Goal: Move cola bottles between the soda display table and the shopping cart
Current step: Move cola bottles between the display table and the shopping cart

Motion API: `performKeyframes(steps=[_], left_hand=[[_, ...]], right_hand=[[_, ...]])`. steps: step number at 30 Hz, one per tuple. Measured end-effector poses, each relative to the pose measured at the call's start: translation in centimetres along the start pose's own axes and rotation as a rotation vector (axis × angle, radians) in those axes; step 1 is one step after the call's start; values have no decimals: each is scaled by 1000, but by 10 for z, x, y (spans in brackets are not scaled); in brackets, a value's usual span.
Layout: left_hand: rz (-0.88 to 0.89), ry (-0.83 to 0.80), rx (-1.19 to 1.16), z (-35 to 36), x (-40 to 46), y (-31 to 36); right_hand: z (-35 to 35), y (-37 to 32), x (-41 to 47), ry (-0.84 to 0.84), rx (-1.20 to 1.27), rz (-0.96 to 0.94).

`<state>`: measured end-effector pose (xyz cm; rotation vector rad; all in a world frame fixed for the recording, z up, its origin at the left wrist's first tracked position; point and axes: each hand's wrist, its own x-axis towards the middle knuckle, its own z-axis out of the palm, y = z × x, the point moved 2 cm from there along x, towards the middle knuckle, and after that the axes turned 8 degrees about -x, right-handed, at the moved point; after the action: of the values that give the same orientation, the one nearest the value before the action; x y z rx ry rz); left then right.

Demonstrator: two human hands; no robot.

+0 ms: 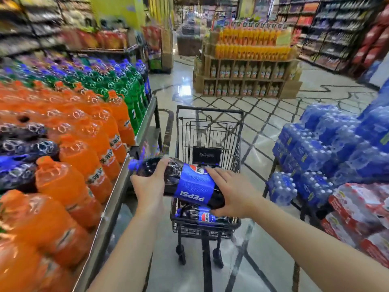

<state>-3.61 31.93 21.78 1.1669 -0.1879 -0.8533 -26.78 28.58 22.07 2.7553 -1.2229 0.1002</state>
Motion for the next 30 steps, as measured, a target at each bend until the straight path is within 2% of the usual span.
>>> performKeyframes(steps=[6,10,14,19,22,30], left_hand=[[155,109,-70,-74,-72,39],[187,244,-92,-127,-103,61],[279,292,-123,-162,-146,98],[361,416,-168,-220,-174,133],[439,435,-174,-263,-183,152],[406,498,-157,-389,-220,210]], right_hand=[[-24,-54,-31,72,46,-200],[-38,-95,-40,127,70,-314],[-56,-138,-43,165,88,-429],[-81,-198,-45,218,91,-541],[-93,-240,-47,226,88,-602],[-110,-376,-67,281,140,-695]])
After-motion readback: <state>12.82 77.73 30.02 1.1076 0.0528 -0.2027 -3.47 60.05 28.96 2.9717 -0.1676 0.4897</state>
